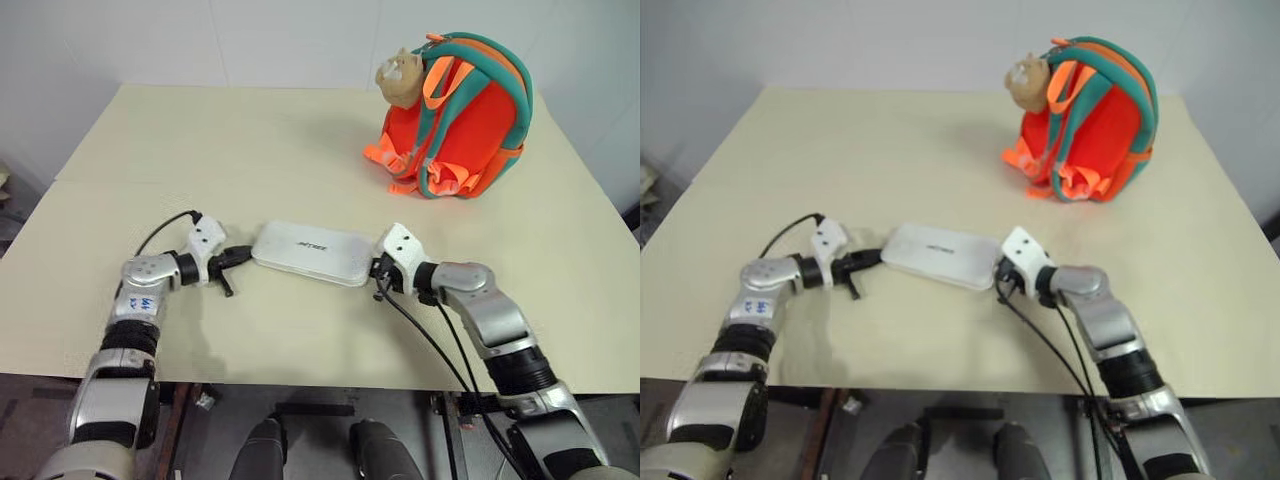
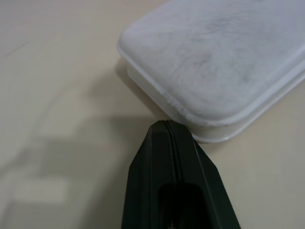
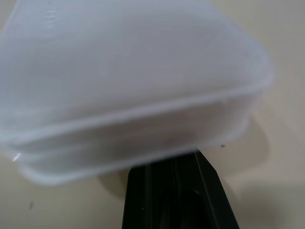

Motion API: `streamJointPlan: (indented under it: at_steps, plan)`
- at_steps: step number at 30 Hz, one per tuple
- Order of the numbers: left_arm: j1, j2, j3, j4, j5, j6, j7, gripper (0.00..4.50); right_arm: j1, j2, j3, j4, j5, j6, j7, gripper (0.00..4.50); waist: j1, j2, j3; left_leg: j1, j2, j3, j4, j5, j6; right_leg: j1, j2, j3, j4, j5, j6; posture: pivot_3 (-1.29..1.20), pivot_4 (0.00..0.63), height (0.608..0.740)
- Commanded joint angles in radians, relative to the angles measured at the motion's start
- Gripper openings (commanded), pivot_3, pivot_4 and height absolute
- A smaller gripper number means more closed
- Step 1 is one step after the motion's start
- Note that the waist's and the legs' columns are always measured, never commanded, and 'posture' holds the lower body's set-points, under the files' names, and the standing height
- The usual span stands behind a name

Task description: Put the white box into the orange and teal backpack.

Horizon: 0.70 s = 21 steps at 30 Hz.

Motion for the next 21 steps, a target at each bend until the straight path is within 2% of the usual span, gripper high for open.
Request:
streamJointPlan:
  at_steps: [1, 8, 15, 21]
  plan:
    - [0.087, -0.035, -0.048, -0.208, -0.035, 0.108, -0.008, 0.03, 0.029, -0.069, -0.057, -0.097, 0.049, 0.041, 0.044, 0.0, 0.004, 0.0, 0.0, 0.0, 0.0, 0.0, 0.0, 0.0, 0.0, 0.0, 0.0, 0.0, 0.0, 0.0, 0.0, 0.0, 0.15, 0.74]
    - [0.202, -0.043, -0.084, -0.506, -0.06, 0.295, 0.027, 0.03, 0.12, -0.229, -0.105, -0.132, 0.079, 0.075, 0.11, 0.0, 0.005, 0.0, 0.0, 0.0, 0.0, 0.0, 0.001, 0.0, 0.0, 0.002, 0.0, 0.0, -0.001, 0.0, 0.0, 0.0, 0.15, 0.74]
    - [0.218, -0.023, -0.082, -0.598, -0.077, 0.376, 0.026, 0.03, 0.176, -0.343, -0.135, -0.008, 0.053, 0.025, 0.129, 0.0, 0.004, 0.0, 0.0, 0.005, 0.0, 0.0, 0.001, 0.0, 0.001, 0.007, 0.0, 0.0, -0.002, 0.0, -0.001, 0.0, 0.15, 0.74]
    - [0.23, -0.02, -0.096, -0.674, -0.104, 0.429, 0.021, 0.03, 0.187, -0.368, -0.159, -0.005, 0.064, 0.015, 0.118, 0.0, 0.007, 0.0, 0.0, 0.007, -0.001, -0.003, 0.002, 0.0, 0.002, 0.014, -0.001, -0.001, -0.009, 0.002, 0.001, 0.0, 0.15, 0.74]
